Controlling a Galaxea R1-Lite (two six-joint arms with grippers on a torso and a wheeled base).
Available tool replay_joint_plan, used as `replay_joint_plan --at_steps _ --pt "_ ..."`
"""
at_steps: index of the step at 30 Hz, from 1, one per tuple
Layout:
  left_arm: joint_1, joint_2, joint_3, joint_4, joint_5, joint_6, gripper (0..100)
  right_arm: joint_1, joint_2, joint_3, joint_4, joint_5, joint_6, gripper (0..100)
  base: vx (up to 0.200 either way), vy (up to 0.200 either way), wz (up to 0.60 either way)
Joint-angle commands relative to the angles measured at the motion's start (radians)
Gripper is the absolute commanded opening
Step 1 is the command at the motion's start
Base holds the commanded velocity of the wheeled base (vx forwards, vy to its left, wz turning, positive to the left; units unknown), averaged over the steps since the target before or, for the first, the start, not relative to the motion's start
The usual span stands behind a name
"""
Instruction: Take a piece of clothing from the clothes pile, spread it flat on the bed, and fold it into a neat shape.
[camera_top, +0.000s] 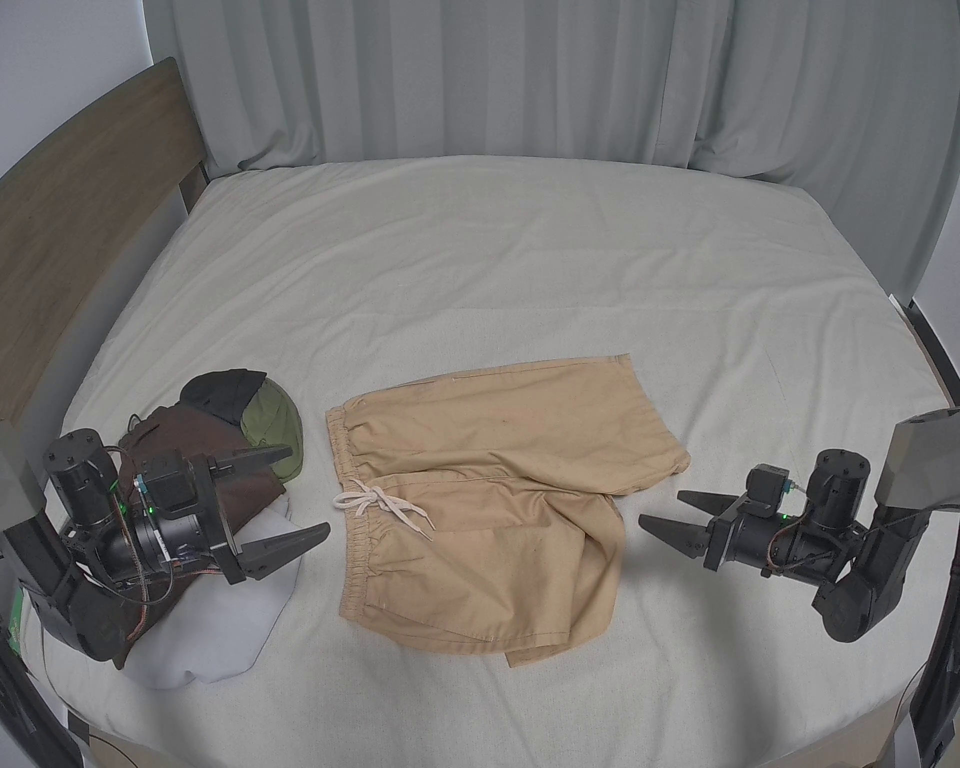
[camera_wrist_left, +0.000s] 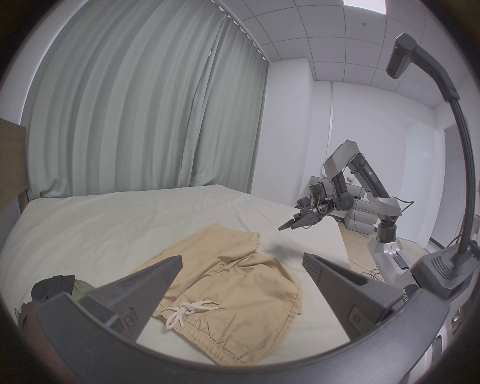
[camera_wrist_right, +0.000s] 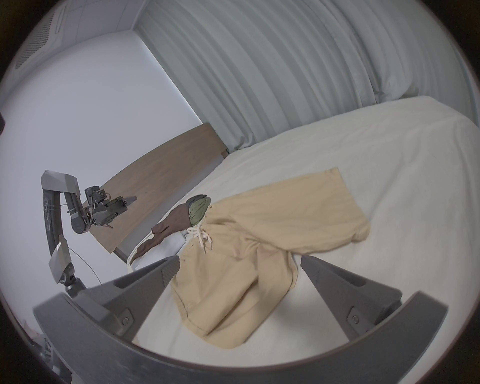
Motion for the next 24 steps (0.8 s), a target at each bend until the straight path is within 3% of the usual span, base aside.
replay_joint_plan --at_steps 1,13,24 --pt "0.002 0.012 0.0 -0.001 0.0 0.001 100 0.031 0.052 0.035 0.001 0.003 0.005 100 0.0 0.0 0.0" --pt "0.0 0.011 0.011 -0.001 0.0 0.003 100 0.061 0.162 0.06 -0.001 0.006 0.008 100 0.0 0.0 0.0" --pt "0.0 0.006 0.014 -0.001 0.0 0.003 100 0.124 0.211 0.074 -0.001 0.01 0.082 100 0.0 0.0 0.0"
